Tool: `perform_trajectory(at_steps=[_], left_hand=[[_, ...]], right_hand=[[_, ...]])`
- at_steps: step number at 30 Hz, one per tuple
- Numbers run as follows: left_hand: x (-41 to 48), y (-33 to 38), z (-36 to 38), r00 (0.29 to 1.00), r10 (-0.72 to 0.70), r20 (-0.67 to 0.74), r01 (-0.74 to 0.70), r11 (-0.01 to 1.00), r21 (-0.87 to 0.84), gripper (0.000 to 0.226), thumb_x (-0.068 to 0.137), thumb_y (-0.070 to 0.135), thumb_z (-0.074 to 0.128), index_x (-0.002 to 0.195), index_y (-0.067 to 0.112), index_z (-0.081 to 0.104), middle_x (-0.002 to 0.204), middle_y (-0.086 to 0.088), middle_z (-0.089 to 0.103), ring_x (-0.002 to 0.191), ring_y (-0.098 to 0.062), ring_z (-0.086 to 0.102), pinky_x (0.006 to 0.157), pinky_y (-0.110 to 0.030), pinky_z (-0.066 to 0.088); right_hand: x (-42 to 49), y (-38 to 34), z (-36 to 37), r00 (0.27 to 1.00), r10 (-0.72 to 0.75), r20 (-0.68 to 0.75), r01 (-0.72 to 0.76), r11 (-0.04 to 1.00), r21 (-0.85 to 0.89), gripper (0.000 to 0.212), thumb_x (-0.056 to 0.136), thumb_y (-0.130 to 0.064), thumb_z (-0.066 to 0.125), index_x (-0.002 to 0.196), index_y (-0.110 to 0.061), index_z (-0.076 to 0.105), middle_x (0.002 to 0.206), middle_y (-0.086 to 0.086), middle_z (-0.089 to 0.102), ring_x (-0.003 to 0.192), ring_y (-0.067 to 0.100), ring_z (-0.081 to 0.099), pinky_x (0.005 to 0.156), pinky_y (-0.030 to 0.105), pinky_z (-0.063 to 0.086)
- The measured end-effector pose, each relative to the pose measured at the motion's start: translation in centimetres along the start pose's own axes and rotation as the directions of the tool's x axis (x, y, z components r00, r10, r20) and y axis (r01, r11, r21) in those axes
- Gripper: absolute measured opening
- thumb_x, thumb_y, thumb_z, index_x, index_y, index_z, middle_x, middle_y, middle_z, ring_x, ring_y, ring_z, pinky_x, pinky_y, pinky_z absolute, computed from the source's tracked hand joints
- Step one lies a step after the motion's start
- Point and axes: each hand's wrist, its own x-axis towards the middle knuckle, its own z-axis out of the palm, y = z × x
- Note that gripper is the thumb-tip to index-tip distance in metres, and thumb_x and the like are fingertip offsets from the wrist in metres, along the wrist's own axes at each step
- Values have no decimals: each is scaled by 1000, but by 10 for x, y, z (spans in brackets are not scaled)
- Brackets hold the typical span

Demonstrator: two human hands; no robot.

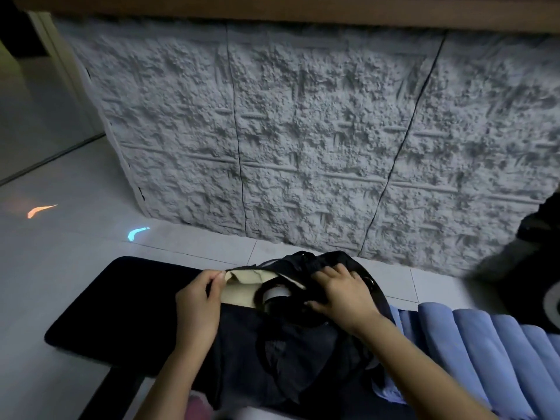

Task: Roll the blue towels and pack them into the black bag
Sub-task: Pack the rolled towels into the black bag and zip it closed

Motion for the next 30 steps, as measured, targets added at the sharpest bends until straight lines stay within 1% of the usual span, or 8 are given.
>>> perform_trajectory(at_steps=[5,8,13,16,19,22,25,30], left_hand=[[6,-13,-6,994,-107,24,109,992,-61,22,92,18,57,73,8,63,64,-7,63,64,-25,59,65,-38,47],[14,-24,-14,980,-194,43,198,969,-146,30,90,29,58,70,7,61,67,-16,62,63,-18,52,65,-44,48],[22,-32,-18,957,-264,117,282,942,-182,41,91,30,54,72,-6,57,61,-15,51,62,-17,44,62,-35,37],[24,-36,-21,923,-321,215,360,916,-179,43,93,23,56,66,-11,48,62,-6,40,62,-17,37,61,-32,31],[21,-29,-23,917,-316,244,350,930,-110,25,86,15,63,63,7,58,60,2,58,55,-14,52,57,-24,41],[16,-21,-19,978,-85,193,41,974,223,13,82,18,67,70,24,64,74,11,65,69,-10,60,63,-26,45],[14,-13,-10,894,306,329,-431,788,439,24,82,40,51,72,27,68,87,13,57,80,-14,55,69,-33,39],[7,4,25,712,273,647,-677,509,531,49,50,62,75,73,20,69,82,7,58,79,-16,57,70,-32,48]], right_hand=[[26,3,28,990,140,9,-140,990,-11,23,88,-20,53,110,-20,58,118,-1,54,114,23,44,83,33,37],[38,32,22,986,164,-28,-149,946,289,21,84,-12,57,101,-20,66,106,0,65,102,22,57,78,32,45],[54,63,-27,988,64,142,-155,494,856,14,86,-3,65,74,-10,66,57,3,61,43,5,48,42,18,35],[64,75,-38,979,-10,206,-186,387,903,12,85,-9,65,76,0,66,56,6,61,42,8,49,42,17,38],[74,75,-32,964,-41,263,-235,329,914,38,85,-31,59,79,6,64,66,9,60,57,14,55,54,19,44],[86,65,-23,947,24,320,-314,268,911,39,92,-36,54,77,-2,66,73,11,62,64,18,57,59,22,48],[96,63,-18,929,70,365,-369,287,884,44,94,-39,51,79,1,62,72,13,58,61,17,56,57,20,49],[102,69,-12,907,90,411,-419,294,859,56,88,-49,53,89,7,59,95,24,60,86,31,58,69,25,48]])
